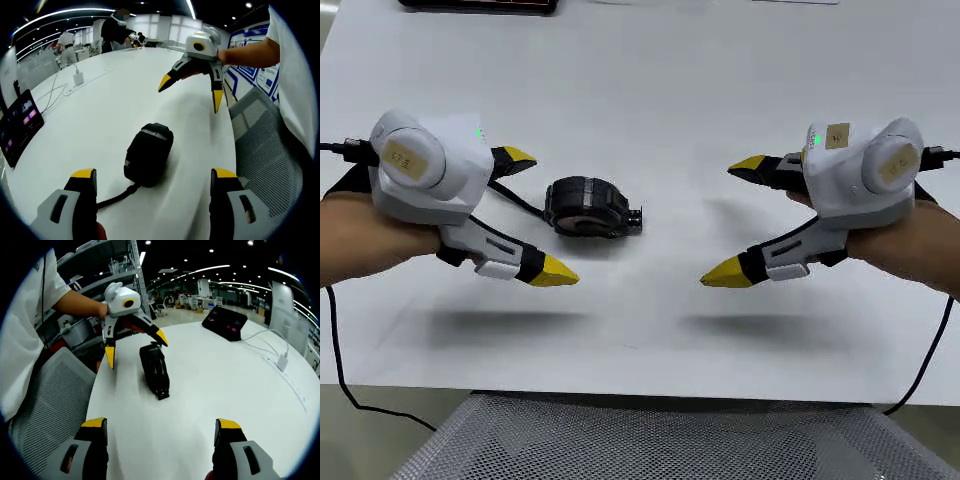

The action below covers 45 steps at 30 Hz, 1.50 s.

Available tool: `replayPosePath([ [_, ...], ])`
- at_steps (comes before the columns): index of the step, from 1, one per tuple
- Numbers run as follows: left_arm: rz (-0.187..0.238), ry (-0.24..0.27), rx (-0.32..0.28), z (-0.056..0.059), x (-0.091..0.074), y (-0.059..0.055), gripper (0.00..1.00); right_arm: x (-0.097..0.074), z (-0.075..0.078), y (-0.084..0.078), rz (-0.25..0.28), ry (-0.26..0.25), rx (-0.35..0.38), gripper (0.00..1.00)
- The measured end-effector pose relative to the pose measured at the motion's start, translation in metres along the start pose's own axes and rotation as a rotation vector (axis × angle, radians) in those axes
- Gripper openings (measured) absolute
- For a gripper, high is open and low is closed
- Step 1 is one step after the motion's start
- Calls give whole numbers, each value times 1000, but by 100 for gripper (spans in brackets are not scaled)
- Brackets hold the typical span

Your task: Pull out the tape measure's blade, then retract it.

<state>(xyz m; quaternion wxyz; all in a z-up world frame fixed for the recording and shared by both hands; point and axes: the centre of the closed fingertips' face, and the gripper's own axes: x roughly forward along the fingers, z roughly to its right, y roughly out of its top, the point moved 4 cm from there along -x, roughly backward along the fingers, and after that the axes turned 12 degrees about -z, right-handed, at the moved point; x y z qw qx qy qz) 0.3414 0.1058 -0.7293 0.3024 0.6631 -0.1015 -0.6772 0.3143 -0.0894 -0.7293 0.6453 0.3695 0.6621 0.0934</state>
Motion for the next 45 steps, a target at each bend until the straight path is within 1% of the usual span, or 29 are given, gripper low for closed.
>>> replayPosePath([
  [3, -2, -3, 8, 0, 2, 2, 88, 3, 0, 1, -5, 9, -8, 87],
  [6, -26, 3, 28, -2, 6, -1, 80, 5, 0, 3, -3, 15, -10, 87],
  [8, -32, -5, 28, -2, 8, -1, 75, 7, 1, 4, 0, 17, -10, 87],
  [12, -44, 3, 63, -5, 11, 1, 63, 9, 3, 6, 1, 22, -9, 87],
  [14, -48, -4, 70, -5, 12, 2, 55, 10, 3, 6, 2, 25, -9, 86],
  [17, -49, -5, 83, -7, 13, 3, 47, 11, 2, 7, 2, 30, -14, 86],
  [20, -58, -6, 91, -9, 15, 3, 42, 13, 2, 7, -1, 32, -18, 86],
  [28, -74, 6, 114, -14, 19, 3, 33, 14, 3, 7, 2, 35, -13, 85],
  [35, -74, 9, 133, -14, 22, 5, 29, 16, 4, 9, 3, 36, -17, 85],
  [38, -79, 10, 148, -13, 23, 6, 29, 18, 5, 9, -1, 33, -25, 84],
  [42, -80, 5, 146, -13, 23, 5, 29, 21, 4, 11, 1, 38, -29, 82],
  [45, -79, 0, 148, -14, 23, 5, 28, 25, 3, 12, 0, 41, -41, 78],
])
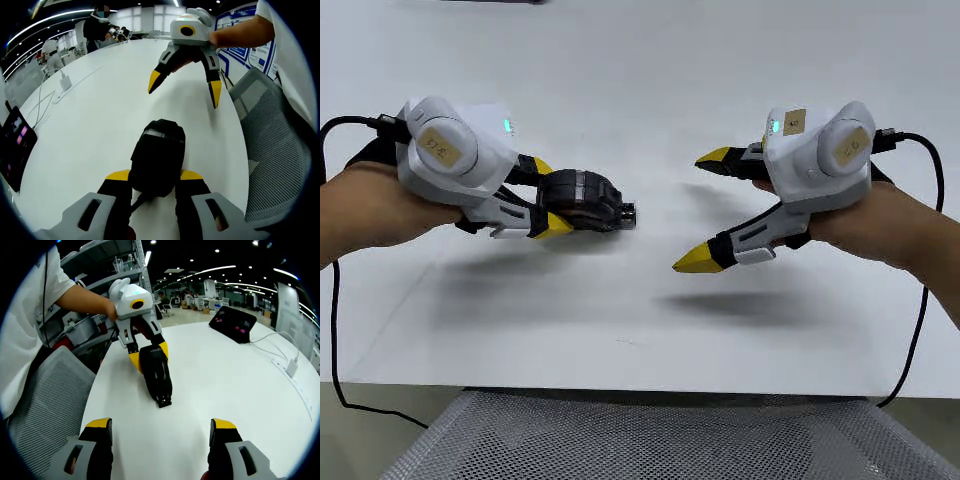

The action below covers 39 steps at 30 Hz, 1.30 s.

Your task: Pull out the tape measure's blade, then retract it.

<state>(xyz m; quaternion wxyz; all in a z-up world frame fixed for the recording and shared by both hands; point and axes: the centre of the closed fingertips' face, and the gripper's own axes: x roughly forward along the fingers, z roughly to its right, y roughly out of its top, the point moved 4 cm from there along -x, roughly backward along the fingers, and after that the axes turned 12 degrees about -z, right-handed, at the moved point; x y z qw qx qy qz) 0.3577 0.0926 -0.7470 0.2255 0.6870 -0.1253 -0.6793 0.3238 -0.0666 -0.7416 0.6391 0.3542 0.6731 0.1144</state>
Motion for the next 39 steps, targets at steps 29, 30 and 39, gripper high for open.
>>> replayPosePath([
  [29, -22, 9, 23, 0, 2, 0, 27, 46, 7, 21, -7, 0, -138, 43],
  [30, -20, 11, 17, 0, 2, 0, 27, 46, 6, 22, -6, 4, -140, 42],
  [39, -14, 8, 23, 0, 1, 0, 27, 53, 8, 23, -8, -9, -187, 31],
])
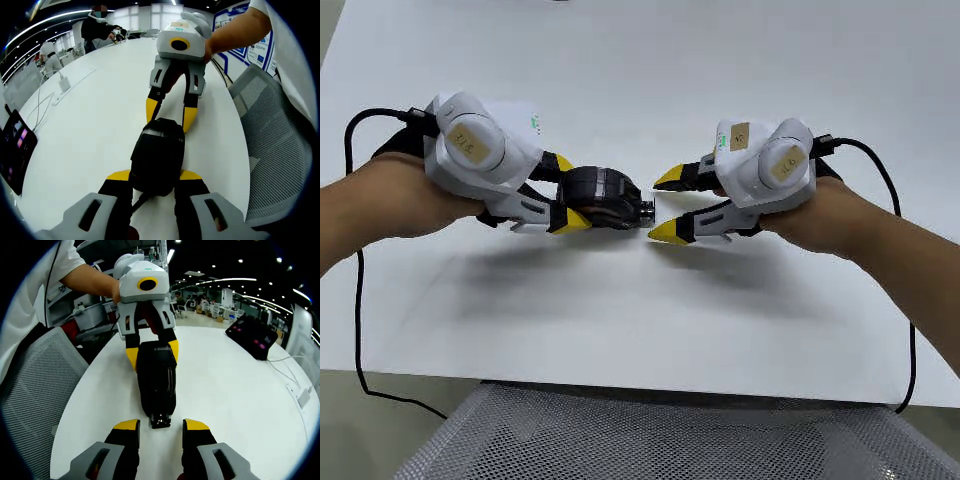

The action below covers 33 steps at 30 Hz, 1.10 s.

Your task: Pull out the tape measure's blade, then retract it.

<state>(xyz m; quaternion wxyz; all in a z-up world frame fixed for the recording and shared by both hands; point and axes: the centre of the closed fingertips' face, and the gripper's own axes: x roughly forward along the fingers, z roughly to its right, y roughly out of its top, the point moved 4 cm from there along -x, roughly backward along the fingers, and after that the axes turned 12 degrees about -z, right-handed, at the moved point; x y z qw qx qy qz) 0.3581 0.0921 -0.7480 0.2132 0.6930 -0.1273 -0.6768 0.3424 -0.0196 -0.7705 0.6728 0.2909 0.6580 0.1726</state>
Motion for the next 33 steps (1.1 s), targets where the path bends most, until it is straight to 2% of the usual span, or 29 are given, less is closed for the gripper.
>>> replayPosePath([
  [16, 4, -3, 5, -1, 0, 0, 27, 7, 2, 2, 7, 2, -41, 15],
  [33, 1, 6, 11, -1, 0, 0, 26, 11, 0, 2, 14, 5, -48, 12],
])
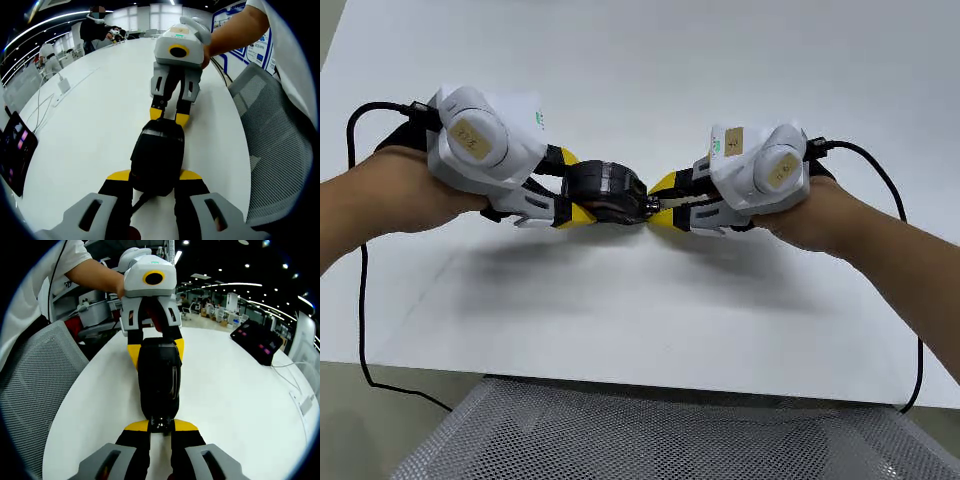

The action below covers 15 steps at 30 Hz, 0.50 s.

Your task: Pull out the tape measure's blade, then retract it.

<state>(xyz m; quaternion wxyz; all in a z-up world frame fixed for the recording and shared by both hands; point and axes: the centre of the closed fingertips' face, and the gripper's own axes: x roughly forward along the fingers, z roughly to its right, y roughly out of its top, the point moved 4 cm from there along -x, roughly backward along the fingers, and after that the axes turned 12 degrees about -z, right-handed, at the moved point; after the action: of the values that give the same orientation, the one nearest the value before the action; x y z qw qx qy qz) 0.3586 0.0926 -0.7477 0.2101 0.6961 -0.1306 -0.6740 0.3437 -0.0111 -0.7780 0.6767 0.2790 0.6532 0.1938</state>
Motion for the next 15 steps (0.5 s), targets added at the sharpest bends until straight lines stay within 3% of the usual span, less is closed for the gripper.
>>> replayPosePath([
  [15, 7, 10, 16, -1, 0, -2, 26, 0, 0, 0, 4, -10, 22, 10],
])
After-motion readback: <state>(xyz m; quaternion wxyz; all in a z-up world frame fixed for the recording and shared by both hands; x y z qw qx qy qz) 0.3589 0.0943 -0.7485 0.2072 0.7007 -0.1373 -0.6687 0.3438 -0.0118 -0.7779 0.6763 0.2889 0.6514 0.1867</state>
